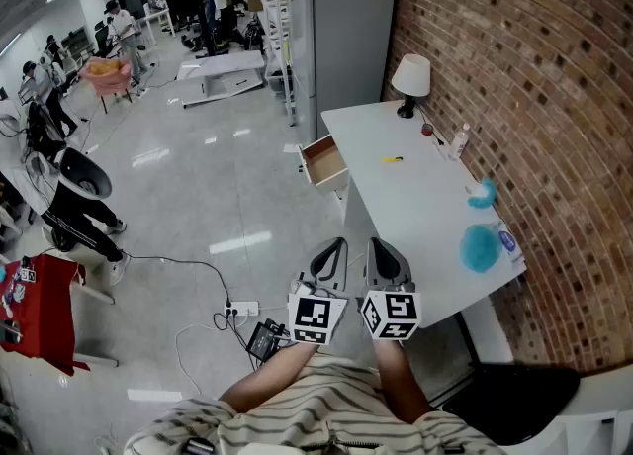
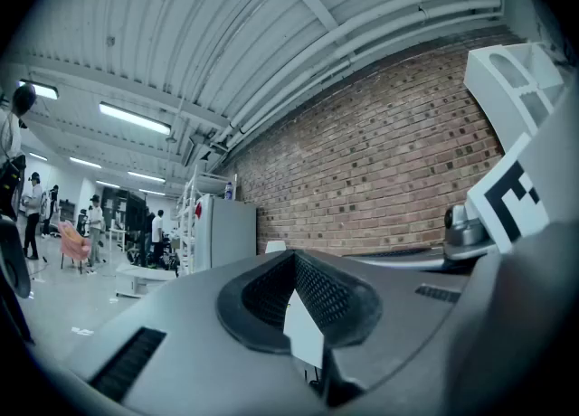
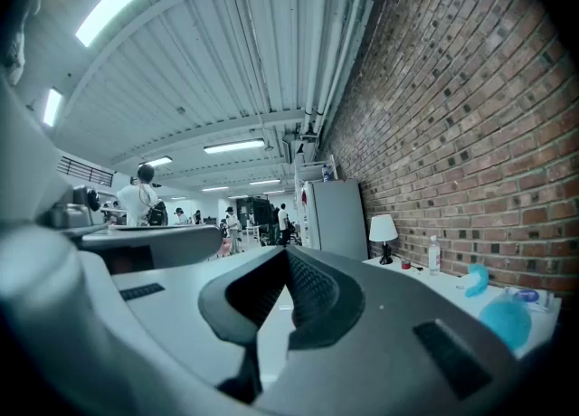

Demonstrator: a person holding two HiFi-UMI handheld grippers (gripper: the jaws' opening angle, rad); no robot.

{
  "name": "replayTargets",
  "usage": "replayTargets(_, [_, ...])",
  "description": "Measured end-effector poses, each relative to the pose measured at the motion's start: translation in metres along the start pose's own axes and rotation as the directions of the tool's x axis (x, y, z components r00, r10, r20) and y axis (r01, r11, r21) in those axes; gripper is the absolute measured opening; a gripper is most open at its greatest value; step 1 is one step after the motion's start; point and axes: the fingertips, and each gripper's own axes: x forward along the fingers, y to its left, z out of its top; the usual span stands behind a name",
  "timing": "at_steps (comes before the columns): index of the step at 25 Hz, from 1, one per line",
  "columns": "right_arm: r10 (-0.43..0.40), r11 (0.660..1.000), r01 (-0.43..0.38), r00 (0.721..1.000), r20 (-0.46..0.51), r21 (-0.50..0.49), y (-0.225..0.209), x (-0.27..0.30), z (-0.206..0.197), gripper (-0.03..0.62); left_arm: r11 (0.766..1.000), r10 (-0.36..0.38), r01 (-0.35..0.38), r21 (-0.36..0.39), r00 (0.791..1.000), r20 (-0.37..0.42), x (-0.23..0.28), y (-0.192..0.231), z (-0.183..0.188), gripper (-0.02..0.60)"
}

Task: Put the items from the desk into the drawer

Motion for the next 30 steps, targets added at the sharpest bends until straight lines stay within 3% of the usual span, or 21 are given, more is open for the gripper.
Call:
replayTargets(18, [0.016, 1.0, -0.016, 1.0, 0.016, -0.009, 0.0, -0.012, 0.01, 0.011, 1.0, -0.008, 0.007, 0.02, 0.999, 0.033, -0.005, -0.017, 0.015, 0.008])
replayTargets(30, [0.043, 0.999, -0.043, 0.999, 0.023, 0.0, -0.044, -0.044, 0.001, 0.011, 1.0, 0.019, -0.02, 0.023, 1.0, 0.005, 0.007, -0.068, 0.001, 0.008])
